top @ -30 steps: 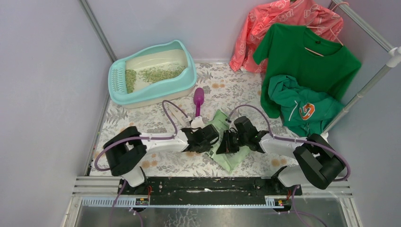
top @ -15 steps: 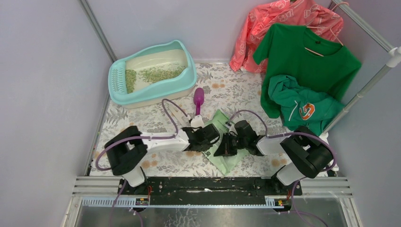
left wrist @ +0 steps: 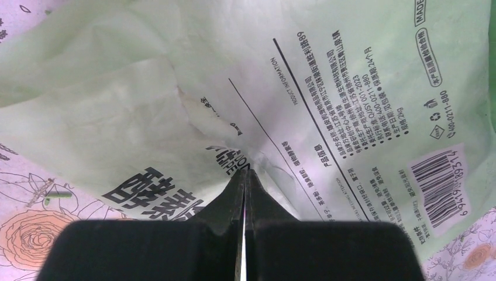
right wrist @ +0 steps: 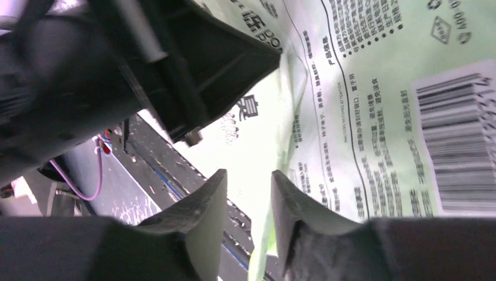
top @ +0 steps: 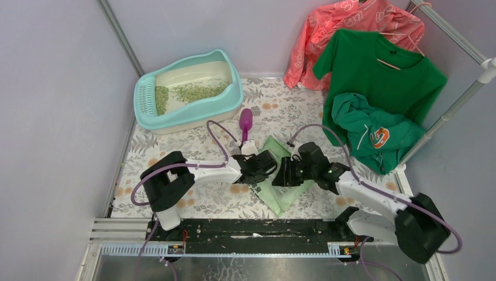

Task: Fill the litter box with clean litter
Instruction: Close the cat litter bag at the center of the board.

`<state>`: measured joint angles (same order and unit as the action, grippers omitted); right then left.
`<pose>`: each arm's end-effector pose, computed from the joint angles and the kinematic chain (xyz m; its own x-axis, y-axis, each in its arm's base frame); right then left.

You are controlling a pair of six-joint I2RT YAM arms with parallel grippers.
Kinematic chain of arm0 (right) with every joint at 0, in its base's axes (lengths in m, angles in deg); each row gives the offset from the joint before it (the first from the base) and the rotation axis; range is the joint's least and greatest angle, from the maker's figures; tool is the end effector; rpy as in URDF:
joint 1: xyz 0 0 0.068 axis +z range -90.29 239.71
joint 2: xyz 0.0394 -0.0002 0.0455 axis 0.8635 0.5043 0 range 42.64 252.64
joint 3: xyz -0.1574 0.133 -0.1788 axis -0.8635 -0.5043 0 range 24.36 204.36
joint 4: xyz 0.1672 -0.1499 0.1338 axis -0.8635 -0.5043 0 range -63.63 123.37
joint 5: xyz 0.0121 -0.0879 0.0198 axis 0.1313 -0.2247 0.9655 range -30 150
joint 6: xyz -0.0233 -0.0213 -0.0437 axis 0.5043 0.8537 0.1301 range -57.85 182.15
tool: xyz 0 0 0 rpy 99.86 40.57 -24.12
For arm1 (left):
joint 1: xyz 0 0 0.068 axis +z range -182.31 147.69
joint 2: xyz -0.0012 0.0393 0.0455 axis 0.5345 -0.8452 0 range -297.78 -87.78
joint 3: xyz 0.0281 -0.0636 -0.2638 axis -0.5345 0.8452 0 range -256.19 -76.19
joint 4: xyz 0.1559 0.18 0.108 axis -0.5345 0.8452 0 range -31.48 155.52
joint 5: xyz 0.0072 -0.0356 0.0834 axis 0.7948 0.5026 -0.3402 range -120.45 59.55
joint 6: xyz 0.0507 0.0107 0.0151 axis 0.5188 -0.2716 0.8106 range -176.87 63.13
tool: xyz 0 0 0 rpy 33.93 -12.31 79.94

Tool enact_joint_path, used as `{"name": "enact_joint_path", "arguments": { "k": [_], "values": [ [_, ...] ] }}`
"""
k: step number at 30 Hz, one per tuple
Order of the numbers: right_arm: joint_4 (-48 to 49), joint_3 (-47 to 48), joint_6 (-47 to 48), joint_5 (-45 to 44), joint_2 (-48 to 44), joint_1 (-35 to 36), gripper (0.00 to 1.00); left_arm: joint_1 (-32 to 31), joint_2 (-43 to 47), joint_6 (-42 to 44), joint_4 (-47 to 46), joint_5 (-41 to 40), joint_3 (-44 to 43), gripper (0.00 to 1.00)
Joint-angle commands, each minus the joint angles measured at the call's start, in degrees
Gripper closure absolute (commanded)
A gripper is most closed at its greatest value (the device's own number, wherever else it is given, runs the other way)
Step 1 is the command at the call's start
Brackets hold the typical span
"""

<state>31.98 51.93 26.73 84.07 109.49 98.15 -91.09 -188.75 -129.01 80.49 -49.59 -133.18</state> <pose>0.1670 0.1510 0.1782 -0.8854 -0.0272 -0.4641 -0.3643 0.6608 0.6562 0.1821 -0.2780 0.1474 -0.8482 -0.3354 -0.4099 -0.2241 0.9285 -0.2960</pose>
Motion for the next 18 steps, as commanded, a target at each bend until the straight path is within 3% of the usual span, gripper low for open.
{"name": "enact_joint_path", "arguments": {
  "k": [1,3,10,18],
  "values": [
    [-16.7,5.4,7.5,-8.6,-9.1,2.2,0.66,0.6,-3.1,0.2,-0.1,-0.4,3.4,1.0],
    [-18.7,6.3,8.5,-12.9,-10.8,5.8,0.72,0.7,-3.0,0.2,-0.2,-0.2,3.3,1.0],
    [-13.7,4.7,5.6,-23.7,-8.8,19.1,0.76,1.0,-1.5,-0.2,-0.4,0.0,3.9,1.0],
    [-7.4,0.2,-2.0,-30.6,-0.1,21.2,0.78,1.0,0.7,-0.5,-1.0,0.1,4.7,1.0]
  ]
}}
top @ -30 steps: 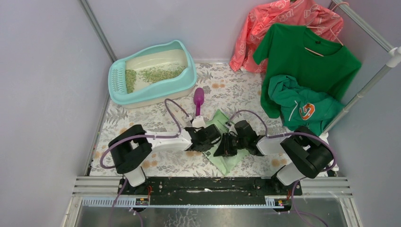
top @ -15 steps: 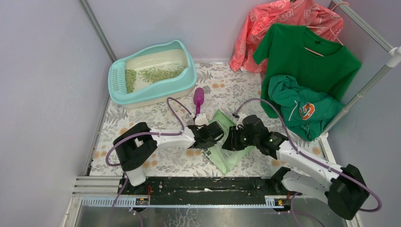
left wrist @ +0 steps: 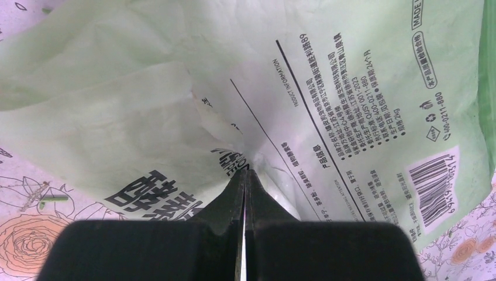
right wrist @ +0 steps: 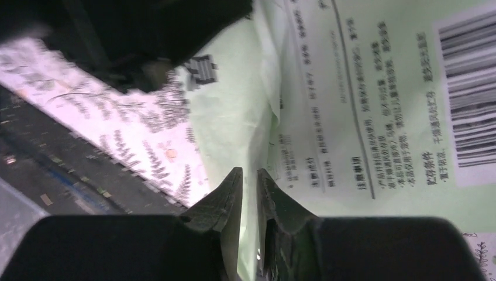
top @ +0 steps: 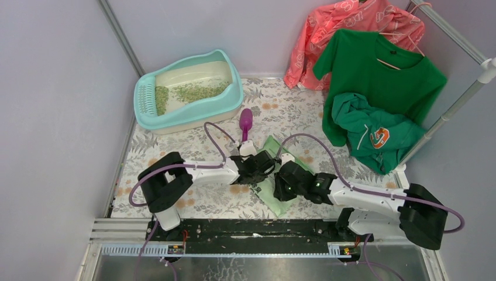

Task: Fill the litter box with clean litter
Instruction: Close the cat litter bag at the center of the board.

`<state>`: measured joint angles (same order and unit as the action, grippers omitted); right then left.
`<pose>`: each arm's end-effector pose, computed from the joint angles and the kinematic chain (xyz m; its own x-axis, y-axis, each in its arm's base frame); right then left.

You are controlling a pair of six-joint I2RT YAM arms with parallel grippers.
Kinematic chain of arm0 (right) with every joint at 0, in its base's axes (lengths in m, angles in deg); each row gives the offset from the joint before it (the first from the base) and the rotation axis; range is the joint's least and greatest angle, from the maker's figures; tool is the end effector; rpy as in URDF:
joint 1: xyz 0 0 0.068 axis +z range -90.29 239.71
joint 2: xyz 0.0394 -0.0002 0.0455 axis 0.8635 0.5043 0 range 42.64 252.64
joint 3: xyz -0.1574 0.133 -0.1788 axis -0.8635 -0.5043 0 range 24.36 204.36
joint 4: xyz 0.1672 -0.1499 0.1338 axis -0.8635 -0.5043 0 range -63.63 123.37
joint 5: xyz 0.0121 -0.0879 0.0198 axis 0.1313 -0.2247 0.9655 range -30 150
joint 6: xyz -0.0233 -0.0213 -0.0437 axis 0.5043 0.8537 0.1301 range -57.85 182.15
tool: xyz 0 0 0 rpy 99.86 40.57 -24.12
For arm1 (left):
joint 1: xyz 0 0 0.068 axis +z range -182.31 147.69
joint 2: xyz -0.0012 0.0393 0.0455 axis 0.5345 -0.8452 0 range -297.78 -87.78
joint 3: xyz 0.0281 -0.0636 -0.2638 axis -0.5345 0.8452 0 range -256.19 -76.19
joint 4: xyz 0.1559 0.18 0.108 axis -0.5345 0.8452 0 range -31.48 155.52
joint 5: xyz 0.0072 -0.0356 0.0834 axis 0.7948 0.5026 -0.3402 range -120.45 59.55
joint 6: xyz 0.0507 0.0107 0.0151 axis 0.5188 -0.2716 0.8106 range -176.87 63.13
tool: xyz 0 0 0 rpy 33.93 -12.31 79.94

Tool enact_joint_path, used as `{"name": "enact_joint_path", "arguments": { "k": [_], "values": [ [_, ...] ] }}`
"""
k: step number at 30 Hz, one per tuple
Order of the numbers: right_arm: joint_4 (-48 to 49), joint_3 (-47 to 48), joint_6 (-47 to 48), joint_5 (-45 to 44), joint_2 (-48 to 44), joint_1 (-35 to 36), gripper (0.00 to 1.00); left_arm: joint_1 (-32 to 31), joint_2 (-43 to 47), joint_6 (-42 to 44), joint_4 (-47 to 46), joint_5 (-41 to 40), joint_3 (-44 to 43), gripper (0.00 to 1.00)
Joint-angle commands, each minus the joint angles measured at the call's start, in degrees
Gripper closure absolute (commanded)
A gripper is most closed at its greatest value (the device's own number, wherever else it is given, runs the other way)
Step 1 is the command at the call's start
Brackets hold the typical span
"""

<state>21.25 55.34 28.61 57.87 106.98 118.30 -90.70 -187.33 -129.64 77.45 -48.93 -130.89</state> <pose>0.1159 0.1872 0.1887 -0.7734 -0.2072 -0.5991 -0.4943 0.7888 0.3654 0.1812 -0.2730 0.1469 -0.8406 -0.3625 -0.4024 -0.2317 0.9123 -0.3377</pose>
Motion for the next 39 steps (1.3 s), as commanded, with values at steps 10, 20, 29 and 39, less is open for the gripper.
{"name": "enact_joint_path", "arguments": {
  "k": [10,20,29,39],
  "values": [
    [5.0,-11.9,-10.8,-4.5,-1.2,1.3,0.78,3.4,3.8,2.0,1.7,-0.7,4.2,1.0],
    [1.5,-11.1,-11.2,-5.9,-1.5,1.3,0.8,7.5,8.2,4.0,0.1,-1.1,9.0,1.0],
    [-2.1,-6.8,-7.8,-4.6,-6.0,1.3,0.76,10.1,7.7,6.4,-3.6,-0.3,11.5,1.0],
    [-6.7,6.9,-0.5,-0.1,-2.0,1.7,0.69,10.1,6.8,7.0,-4.9,0.8,11.6,1.0]
  ]
}}
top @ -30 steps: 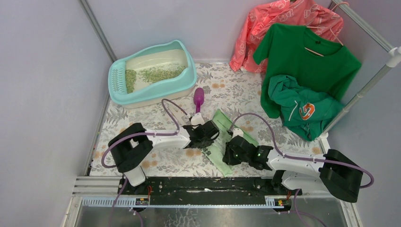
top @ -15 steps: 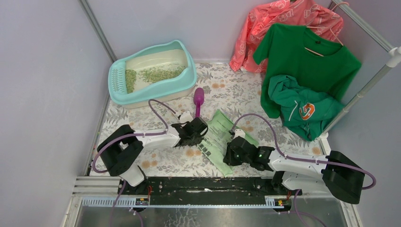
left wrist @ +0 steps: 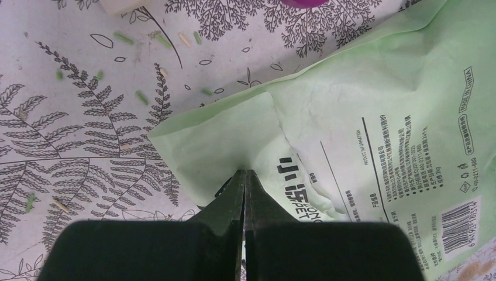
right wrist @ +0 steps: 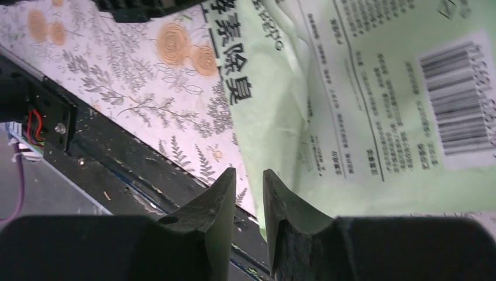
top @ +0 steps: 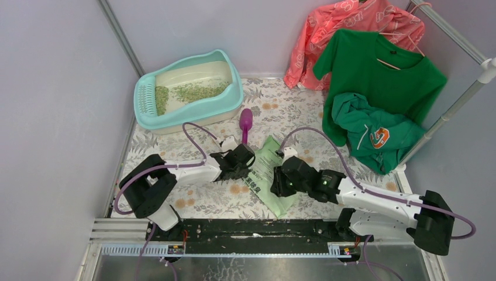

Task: Fill the litter box with clean litter
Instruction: Close the cat litter bag at the center of the board.

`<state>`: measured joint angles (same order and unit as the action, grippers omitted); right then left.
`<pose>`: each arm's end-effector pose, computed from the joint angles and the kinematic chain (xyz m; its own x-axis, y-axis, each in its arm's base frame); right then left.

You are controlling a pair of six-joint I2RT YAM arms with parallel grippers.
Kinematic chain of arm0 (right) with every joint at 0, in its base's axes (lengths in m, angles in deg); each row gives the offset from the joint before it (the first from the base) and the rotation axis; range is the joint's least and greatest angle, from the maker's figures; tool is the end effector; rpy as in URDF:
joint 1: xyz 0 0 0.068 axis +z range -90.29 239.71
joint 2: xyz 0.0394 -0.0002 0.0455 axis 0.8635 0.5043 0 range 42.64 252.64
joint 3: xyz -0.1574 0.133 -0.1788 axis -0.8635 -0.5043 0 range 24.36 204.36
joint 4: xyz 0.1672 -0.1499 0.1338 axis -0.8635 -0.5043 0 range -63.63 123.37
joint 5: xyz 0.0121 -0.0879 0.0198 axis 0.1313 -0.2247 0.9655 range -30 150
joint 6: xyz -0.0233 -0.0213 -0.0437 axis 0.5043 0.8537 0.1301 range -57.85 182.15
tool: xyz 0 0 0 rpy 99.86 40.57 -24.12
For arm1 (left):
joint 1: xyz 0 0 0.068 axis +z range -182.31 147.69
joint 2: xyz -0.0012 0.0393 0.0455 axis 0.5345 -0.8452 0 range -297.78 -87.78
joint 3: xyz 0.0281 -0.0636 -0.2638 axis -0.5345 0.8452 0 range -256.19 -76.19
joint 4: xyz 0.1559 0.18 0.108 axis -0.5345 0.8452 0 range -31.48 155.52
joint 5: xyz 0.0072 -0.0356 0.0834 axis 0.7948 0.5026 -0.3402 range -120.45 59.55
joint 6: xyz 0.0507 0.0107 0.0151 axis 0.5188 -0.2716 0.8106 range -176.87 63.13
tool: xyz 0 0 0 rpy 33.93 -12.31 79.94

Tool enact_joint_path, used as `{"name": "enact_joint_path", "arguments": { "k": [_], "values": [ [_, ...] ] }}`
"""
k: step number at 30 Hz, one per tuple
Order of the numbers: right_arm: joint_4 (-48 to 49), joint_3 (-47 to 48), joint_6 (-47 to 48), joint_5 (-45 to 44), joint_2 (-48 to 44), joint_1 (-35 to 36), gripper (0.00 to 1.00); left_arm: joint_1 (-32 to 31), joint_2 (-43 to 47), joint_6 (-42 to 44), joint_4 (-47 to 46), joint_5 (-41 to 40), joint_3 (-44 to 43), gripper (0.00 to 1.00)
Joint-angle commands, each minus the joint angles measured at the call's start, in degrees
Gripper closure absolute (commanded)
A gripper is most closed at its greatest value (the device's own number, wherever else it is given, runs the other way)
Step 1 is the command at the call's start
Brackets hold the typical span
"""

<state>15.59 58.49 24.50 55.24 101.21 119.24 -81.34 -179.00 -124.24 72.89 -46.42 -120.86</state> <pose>0.1098 0.1806 0.2185 -0.7754 -0.1175 -0.6204 -0.4473 0.7958 0.4083 0.1977 -0.2128 0.1462 -0.8096 -0.4212 -0.4089 -0.2834 0.8905 -0.3560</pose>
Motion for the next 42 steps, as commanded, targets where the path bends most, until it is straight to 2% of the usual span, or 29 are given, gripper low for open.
{"name": "enact_joint_path", "arguments": {
  "k": [1,8,12,15,26,30,37,42],
  "values": [
    [0.6,3.7,3.6,3.2,5.2,0.8,0.68,0.9,-1.4,1.6,-0.3,-1.7,1.7,1.0],
    [10.7,0.2,1.5,3.9,17.1,0.8,0.68,1.9,-0.7,2.3,-0.5,-1.4,2.1,1.0],
    [12.5,-2.2,-0.5,1.9,19.6,0.8,0.67,2.8,-0.4,2.8,-1.0,-0.9,2.3,1.0],
    [11.4,-4.2,-2.2,0.7,18.7,0.8,0.65,4.0,-0.4,3.5,-1.4,-0.5,2.3,1.0],
    [6.1,-12.2,-7.3,-1.2,6.7,1.1,0.65,10.9,-1.2,6.6,-3.7,2.2,3.3,1.0],
    [5.6,-12.9,-7.7,-1.3,5.1,1.2,0.65,11.0,-0.1,6.7,-3.3,3.2,3.6,1.0],
    [7.1,-12.8,-7.6,-1.0,7.0,1.4,0.65,10.6,7.7,5.9,-0.9,4.3,6.7,1.0],
    [9.5,-12.6,-7.4,-0.7,9.6,1.4,0.65,6.5,14.9,5.3,-0.1,2.9,6.9,1.0]
  ]
}}
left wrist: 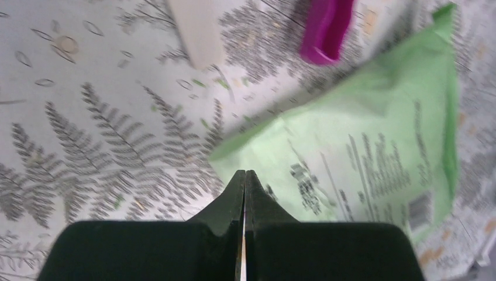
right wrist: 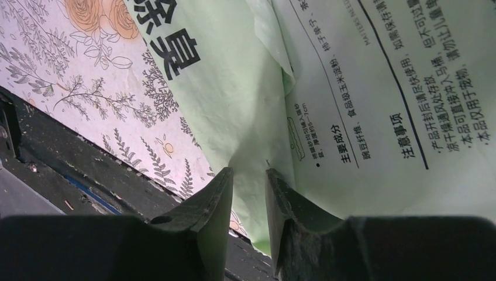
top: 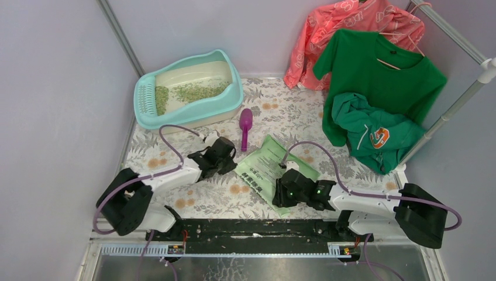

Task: Fill the litter box with clean litter
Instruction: Close the cat litter bag at the center of the board.

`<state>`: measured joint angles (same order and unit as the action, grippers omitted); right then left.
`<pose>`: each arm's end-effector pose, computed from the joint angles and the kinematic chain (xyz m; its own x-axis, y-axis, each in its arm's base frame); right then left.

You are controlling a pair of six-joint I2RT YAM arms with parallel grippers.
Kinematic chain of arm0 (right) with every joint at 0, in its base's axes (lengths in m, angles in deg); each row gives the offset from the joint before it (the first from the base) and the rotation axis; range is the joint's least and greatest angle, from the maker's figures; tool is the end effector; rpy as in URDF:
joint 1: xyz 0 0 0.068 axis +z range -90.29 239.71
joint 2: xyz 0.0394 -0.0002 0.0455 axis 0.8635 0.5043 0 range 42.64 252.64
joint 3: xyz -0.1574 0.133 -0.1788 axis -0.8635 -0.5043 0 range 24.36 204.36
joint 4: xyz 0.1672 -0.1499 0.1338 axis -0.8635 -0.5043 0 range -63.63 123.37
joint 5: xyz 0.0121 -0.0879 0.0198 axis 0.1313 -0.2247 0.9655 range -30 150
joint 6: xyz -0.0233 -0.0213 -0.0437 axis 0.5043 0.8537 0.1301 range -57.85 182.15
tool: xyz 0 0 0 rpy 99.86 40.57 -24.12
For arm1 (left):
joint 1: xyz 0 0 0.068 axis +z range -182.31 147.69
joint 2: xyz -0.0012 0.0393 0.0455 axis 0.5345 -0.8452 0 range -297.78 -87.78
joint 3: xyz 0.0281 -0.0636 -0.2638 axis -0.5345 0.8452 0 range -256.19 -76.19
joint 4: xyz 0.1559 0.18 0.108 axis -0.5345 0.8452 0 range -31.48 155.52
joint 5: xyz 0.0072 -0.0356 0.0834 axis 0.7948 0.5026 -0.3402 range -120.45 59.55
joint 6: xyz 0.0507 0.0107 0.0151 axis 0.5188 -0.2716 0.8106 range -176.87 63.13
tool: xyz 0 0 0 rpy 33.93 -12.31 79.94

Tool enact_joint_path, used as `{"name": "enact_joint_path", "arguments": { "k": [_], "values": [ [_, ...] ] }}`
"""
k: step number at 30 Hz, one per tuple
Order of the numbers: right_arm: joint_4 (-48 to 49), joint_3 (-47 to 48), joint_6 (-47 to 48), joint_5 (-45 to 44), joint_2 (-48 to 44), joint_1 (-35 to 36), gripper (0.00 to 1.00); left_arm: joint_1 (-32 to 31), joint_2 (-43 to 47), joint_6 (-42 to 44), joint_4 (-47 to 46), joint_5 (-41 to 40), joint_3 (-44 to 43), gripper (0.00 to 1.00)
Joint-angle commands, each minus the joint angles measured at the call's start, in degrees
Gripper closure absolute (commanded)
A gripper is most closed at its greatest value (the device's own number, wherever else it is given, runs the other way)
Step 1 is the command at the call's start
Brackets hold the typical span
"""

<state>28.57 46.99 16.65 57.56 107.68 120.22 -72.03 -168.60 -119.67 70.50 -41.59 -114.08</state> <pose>0.1020 0.1772 0.1515 -0.8633 -0.0790 -0.4984 -0.3420 0.8179 0.4627 0.2050 -0.1614 0.1620 -0.7693 -0.4954 -0.4033 -0.3124 0.8425 -0.4390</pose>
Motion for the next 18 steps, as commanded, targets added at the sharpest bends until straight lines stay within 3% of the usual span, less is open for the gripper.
{"name": "enact_joint_path", "arguments": {
  "k": [1,10,18],
  "values": [
    [-3.1,-1.2,0.5,-2.8,3.6,0.4,0.65,-3.9,4.9,0.6,2.2,-2.0,-0.1,1.0],
    [-2.6,-1.2,0.5,-2.7,4.1,0.4,0.65,-12.7,-3.9,-3.5,-5.7,0.6,0.8,1.0],
    [-3.2,-2.7,0.1,-2.9,2.0,0.4,0.64,-12.4,-14.2,-2.7,-7.6,0.9,-2.3,1.0]
  ]
}}
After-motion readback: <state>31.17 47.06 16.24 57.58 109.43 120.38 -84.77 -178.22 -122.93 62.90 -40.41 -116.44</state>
